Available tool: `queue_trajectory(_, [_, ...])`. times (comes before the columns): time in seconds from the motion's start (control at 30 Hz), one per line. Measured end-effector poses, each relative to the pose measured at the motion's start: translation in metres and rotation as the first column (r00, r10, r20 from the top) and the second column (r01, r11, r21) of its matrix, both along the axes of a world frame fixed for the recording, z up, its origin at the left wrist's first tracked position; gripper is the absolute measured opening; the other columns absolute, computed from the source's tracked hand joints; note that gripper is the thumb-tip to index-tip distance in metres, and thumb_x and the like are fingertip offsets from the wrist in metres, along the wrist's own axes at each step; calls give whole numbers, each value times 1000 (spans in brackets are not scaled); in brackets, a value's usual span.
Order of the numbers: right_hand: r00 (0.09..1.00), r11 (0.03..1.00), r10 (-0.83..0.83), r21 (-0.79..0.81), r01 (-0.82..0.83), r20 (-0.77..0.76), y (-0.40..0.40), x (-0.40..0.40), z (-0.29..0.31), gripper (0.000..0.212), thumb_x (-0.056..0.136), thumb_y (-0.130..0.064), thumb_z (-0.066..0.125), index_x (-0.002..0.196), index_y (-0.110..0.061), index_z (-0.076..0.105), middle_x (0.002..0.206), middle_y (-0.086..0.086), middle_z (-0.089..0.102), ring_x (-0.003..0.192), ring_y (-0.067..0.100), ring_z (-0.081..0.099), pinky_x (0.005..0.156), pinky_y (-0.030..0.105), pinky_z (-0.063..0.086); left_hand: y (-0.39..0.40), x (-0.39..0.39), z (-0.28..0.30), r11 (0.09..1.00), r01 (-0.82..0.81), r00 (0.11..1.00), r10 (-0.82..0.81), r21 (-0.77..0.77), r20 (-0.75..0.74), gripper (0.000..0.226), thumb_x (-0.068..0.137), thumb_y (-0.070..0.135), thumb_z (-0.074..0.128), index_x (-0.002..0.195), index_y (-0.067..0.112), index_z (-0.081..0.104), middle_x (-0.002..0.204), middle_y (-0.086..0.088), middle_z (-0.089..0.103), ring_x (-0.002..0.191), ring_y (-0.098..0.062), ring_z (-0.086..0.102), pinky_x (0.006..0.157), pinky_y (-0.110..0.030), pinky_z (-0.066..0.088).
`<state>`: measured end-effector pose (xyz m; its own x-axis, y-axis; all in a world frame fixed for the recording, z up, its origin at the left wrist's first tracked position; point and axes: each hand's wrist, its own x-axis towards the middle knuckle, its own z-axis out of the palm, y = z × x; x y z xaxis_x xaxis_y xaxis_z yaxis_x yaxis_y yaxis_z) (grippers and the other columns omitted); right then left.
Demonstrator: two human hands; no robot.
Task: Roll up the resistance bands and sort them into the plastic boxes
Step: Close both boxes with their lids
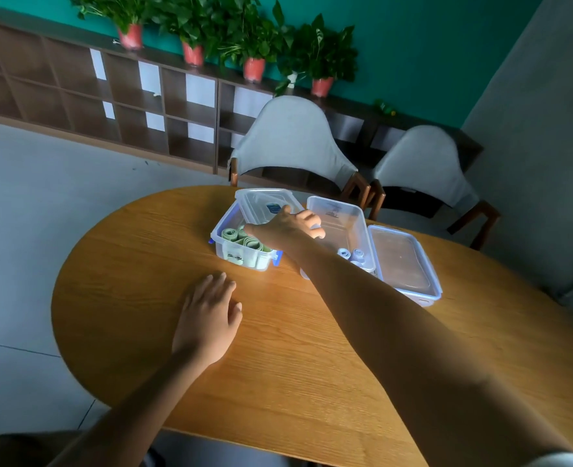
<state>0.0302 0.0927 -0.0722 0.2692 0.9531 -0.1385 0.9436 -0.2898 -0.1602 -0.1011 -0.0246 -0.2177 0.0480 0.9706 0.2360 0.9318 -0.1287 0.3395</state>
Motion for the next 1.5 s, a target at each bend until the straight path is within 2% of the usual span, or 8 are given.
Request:
queue_trajectory(0.13, [998, 998, -24, -56, 20, -64, 3, -8, 0, 114, 60, -89, 56, 148, -22, 28, 152, 18, 30, 140, 43, 26, 111, 60, 30, 7, -3, 1, 1000, 2, 992, -4, 15, 125, 38, 96, 34, 56, 132, 20, 61, 147, -4, 54, 139, -25, 45, 114, -45, 36])
queue_trajectory(0.27, [996, 997, -41, -75, 35, -81, 3, -12, -6, 113, 60, -85, 63, 147, -22, 28, 152, 20, 26, 142, 44, 22, 113, 60, 28, 34, -12, 29, 984, -177, 880, 163, -11, 447, 32, 98, 23, 58, 129, 16, 60, 122, -10, 69, 109, -28, 65, 83, -35, 50])
queue_trajectory(0.4, [994, 998, -42, -48, 38, -99, 0, -12, -11, 110, 62, -89, 60, 145, -24, 30, 153, 18, 26, 143, 42, 22, 115, 60, 26, 68, -18, 63, 957, -284, 743, 262, -65, 616, 36, 103, 24, 48, 137, 12, 53, 139, -10, 58, 125, -28, 56, 91, -34, 45])
queue_trajectory(0.77, [989, 988, 135, 81, -130, -60, -15, -2, -28, 64, 97, -67, 36, 141, -20, 44, 147, 19, 39, 138, 38, 30, 115, 52, 23, 104, -7, 85, 980, -99, 793, 182, -171, 581, 50, 107, 44, 33, 138, 11, 54, 140, -8, 59, 125, -29, 56, 87, -30, 38])
queue_trajectory(0.87, [976, 978, 172, 145, -152, -132, -21, -4, -30, 58, 100, -58, 39, 144, -22, 44, 145, 19, 41, 135, 38, 32, 113, 49, 28, 112, -12, 82, 980, -138, 805, 197, -146, 560, 48, 104, 46, 41, 130, 11, 59, 129, -6, 66, 110, -26, 62, 78, -29, 41])
queue_trajectory(1.0, [950, 971, 196, 187, -153, -244, -26, -8, -27, 45, 102, -41, 44, 137, -15, 51, 142, 20, 42, 129, 37, 35, 107, 47, 35, 118, -17, 83, 969, -182, 807, 245, -168, 537, 40, 101, 41, 54, 121, 8, 61, 109, -8, 69, 80, -19, 60, 52, -21, 36])
queue_trajectory(1.27, [907, 983, 137, 169, -74, -399, -37, -11, -36, 46, 98, -30, 46, 144, -20, 44, 142, 20, 37, 127, 38, 35, 105, 44, 36, 134, -25, 80, 982, -80, 802, 166, -171, 574, 42, 99, 35, 59, 136, 15, 58, 126, -6, 67, 94, -17, 60, 58, -15, 39])
queue_trajectory(1.5, [866, 980, 144, 189, -58, -480, -38, -12, -43, 52, 94, -30, 47, 145, -25, 42, 141, 17, 44, 124, 36, 45, 106, 48, 45, 133, -27, 78, 981, -97, 826, 172, -166, 537, 42, 102, 36, 53, 139, 17, 54, 127, -8, 65, 89, -17, 58, 52, -15, 36])
